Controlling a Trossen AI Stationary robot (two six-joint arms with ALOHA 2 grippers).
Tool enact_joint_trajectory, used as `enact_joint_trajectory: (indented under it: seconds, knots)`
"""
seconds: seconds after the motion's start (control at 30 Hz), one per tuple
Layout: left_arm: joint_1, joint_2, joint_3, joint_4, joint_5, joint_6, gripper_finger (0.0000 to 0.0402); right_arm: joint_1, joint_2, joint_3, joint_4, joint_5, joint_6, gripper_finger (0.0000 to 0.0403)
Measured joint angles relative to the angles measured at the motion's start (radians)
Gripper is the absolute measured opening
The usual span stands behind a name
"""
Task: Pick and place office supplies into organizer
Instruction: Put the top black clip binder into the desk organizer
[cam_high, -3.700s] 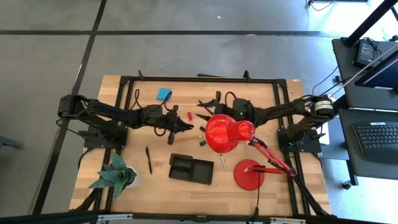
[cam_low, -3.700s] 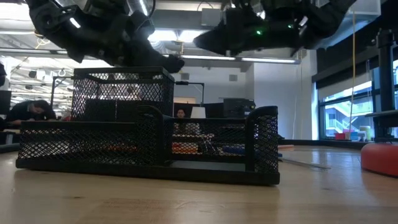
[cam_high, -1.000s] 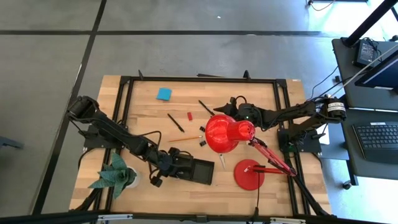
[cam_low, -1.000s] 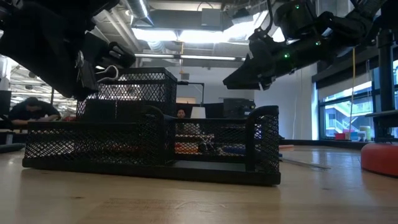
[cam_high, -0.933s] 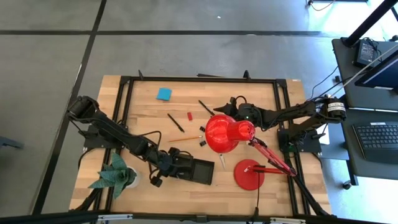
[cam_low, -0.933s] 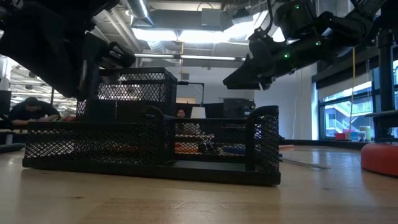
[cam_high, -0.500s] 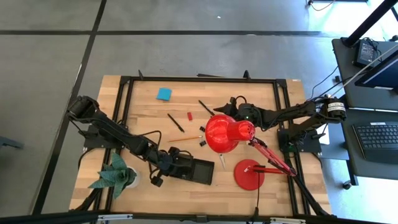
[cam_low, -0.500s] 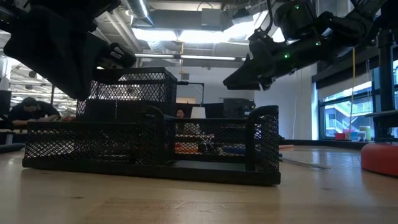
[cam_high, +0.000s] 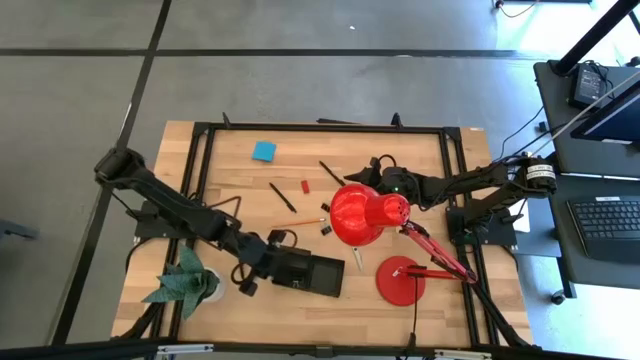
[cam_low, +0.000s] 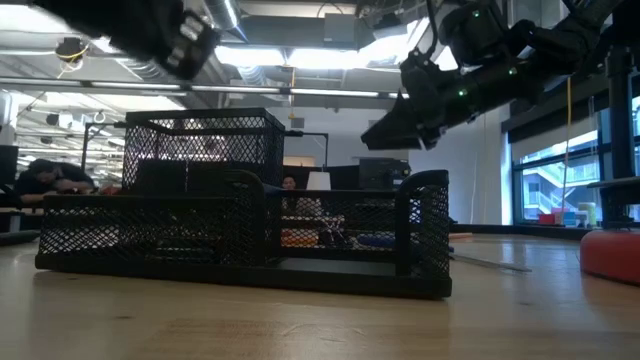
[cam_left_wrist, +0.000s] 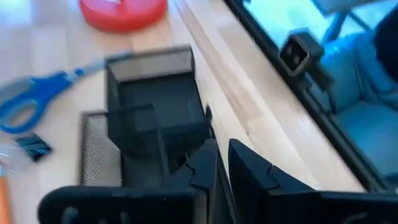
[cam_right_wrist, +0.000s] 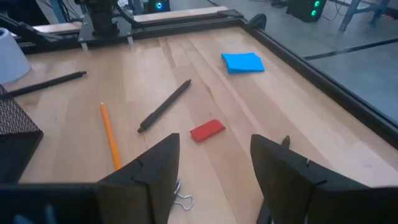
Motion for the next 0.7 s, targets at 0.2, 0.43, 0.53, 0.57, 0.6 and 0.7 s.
enact_joint_trajectory:
  seconds: [0.2,0.43,0.53,0.57,0.6,0.7]
  knots:
    - [0.002,-0.113,0.001,-0.004,-0.138,0.017,0.0066,0.000,0.000,0.000,-0.004,0.000,-0.003,0.0200]
    - [0.022,-0.212,-0.001,-0.141,-0.520,0.025,0.0091,0.000,0.000,0.000,-0.004,0.000,0.024,0.0200]
    - [0.064,-0.246,-0.022,-0.208,-0.576,0.031,0.0094,0.000,0.000,0.000,-0.004,0.000,0.020,0.0200]
    - [0.081,-0.255,-0.029,-0.221,-0.567,0.031,0.0094,0.000,0.000,0.000,-0.004,0.000,0.019,0.0200]
    - [0.100,-0.265,-0.038,-0.222,-0.548,0.030,0.0094,0.000,0.000,0.000,-0.004,0.000,0.019,0.0200]
    - [0.166,-0.296,-0.070,-0.207,-0.470,0.044,0.0092,0.000,0.000,0.000,-0.004,0.000,0.020,0.0200]
